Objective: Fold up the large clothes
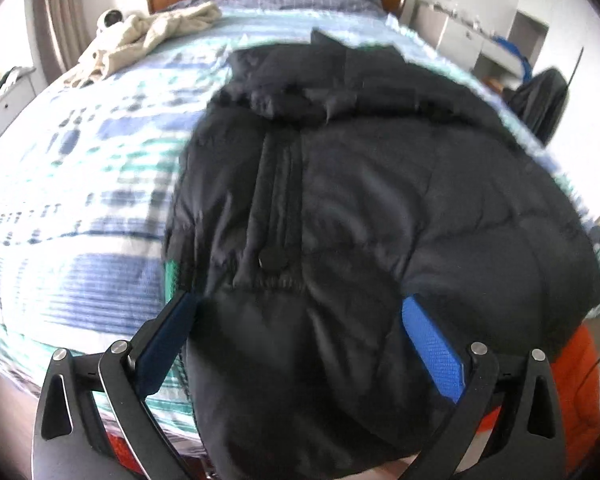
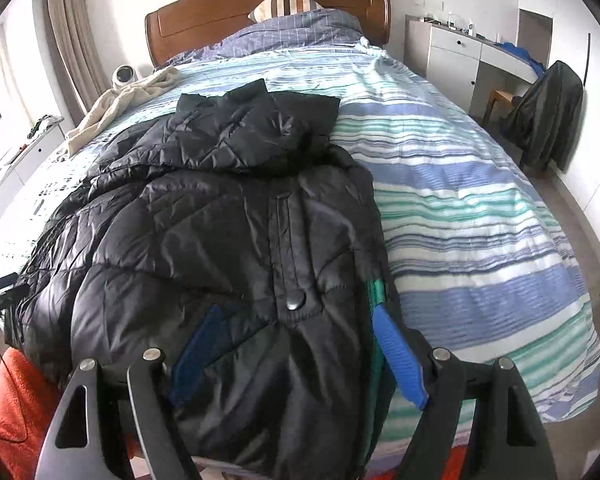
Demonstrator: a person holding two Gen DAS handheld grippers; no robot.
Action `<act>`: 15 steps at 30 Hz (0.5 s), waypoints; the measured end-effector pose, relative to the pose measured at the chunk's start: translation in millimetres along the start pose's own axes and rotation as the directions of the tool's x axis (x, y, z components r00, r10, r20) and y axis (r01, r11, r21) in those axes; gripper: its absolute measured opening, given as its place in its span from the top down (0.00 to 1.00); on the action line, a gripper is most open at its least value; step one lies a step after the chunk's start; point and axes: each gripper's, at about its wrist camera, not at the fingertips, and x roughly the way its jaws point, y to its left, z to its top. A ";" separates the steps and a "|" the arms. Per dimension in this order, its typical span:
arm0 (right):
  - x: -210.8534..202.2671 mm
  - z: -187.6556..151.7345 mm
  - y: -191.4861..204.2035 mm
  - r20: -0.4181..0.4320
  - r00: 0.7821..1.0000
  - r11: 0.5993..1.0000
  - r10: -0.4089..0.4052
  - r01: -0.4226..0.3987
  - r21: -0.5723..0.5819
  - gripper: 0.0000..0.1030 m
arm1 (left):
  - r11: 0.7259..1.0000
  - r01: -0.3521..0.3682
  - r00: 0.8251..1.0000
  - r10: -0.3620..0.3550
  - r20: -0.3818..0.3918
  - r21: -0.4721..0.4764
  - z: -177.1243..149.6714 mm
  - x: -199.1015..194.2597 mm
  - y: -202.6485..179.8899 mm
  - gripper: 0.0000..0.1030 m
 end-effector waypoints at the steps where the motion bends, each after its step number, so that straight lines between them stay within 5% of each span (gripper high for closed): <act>1: 9.4 -3.0 -1.8 -0.043 0.999 1.000 -0.026 0.026 0.008 0.22 | 1.000 -0.020 1.000 0.020 0.003 0.021 -1.8 1.5 -3.6 0.01; 10: -2.4 -15.8 -14.9 -0.072 0.997 0.998 -0.034 0.038 0.049 0.22 | 0.998 -0.034 0.999 0.035 -0.022 0.059 -9.2 -20.8 -12.0 0.01; 15: -25.7 -16.9 -28.7 -0.034 0.998 0.996 -0.054 0.056 0.068 0.22 | 1.000 -0.010 1.000 0.010 0.022 -0.026 -5.2 -56.3 9.0 0.01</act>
